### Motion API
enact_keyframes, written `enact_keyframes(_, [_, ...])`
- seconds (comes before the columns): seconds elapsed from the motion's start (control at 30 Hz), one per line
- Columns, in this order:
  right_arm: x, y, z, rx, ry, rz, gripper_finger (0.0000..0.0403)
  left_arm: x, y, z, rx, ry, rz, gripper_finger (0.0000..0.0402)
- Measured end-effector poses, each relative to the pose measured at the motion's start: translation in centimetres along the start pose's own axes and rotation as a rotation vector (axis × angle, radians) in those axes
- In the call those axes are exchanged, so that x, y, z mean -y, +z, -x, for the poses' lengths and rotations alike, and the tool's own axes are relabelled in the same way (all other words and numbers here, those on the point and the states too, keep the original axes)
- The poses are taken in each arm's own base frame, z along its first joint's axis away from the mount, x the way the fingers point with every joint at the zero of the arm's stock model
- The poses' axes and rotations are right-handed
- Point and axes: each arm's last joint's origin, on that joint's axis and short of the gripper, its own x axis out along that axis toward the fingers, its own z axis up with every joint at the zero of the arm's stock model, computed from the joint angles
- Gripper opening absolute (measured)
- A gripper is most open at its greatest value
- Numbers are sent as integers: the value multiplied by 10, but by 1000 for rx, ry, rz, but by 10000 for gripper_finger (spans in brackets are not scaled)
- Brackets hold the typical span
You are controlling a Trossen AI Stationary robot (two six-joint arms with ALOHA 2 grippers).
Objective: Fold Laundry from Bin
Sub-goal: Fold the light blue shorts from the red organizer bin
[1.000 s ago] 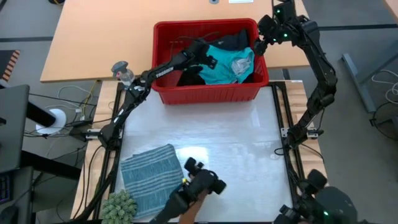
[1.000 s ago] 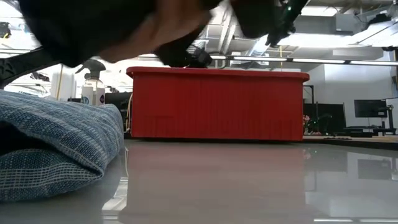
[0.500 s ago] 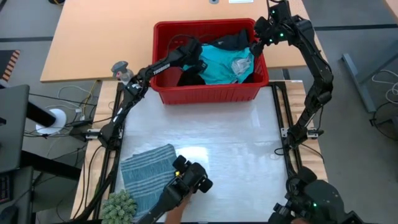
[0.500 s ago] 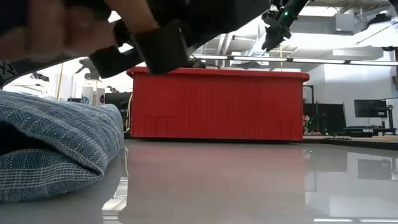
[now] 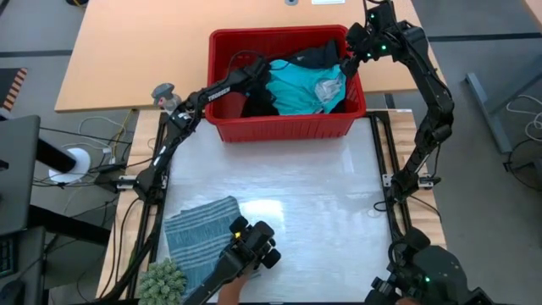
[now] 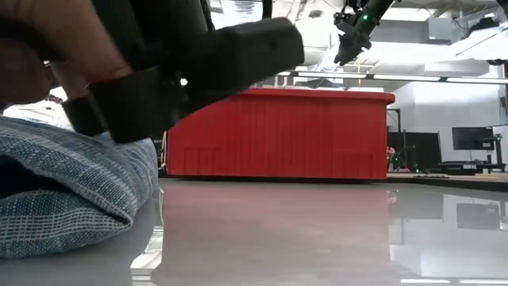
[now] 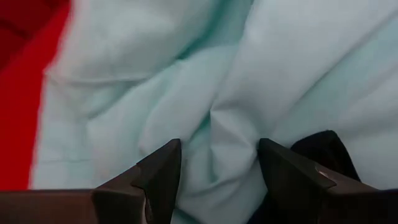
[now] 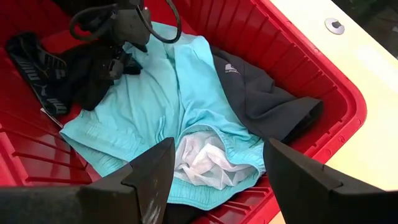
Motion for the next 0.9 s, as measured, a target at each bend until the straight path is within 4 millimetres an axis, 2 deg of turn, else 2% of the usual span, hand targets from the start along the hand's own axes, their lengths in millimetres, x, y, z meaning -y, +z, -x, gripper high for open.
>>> enact_keyframes(0.13, [0,0,0,0,0,0,270,-1,-4,-4,-11,-21,-27,191])
enact_keyframes(0.23, [0,0,0,1,0,0,270,-1,-4,-4,-11,-22,-31,128])
enact_keyframes(0.33, [0,0,0,1,0,0,270,0,-3,-4,3,-39,-37,30])
enact_keyframes(0.47, [0,0,0,1,0,0,270,3,6,7,15,-25,-19,3])
enact_keyframes(0.63, [0,0,0,5,-3,1,270,3,33,53,153,-41,13,1])
enact_keyframes(0.9, [0,1,0,9,-5,22,270,-14,66,153,394,-55,78,0])
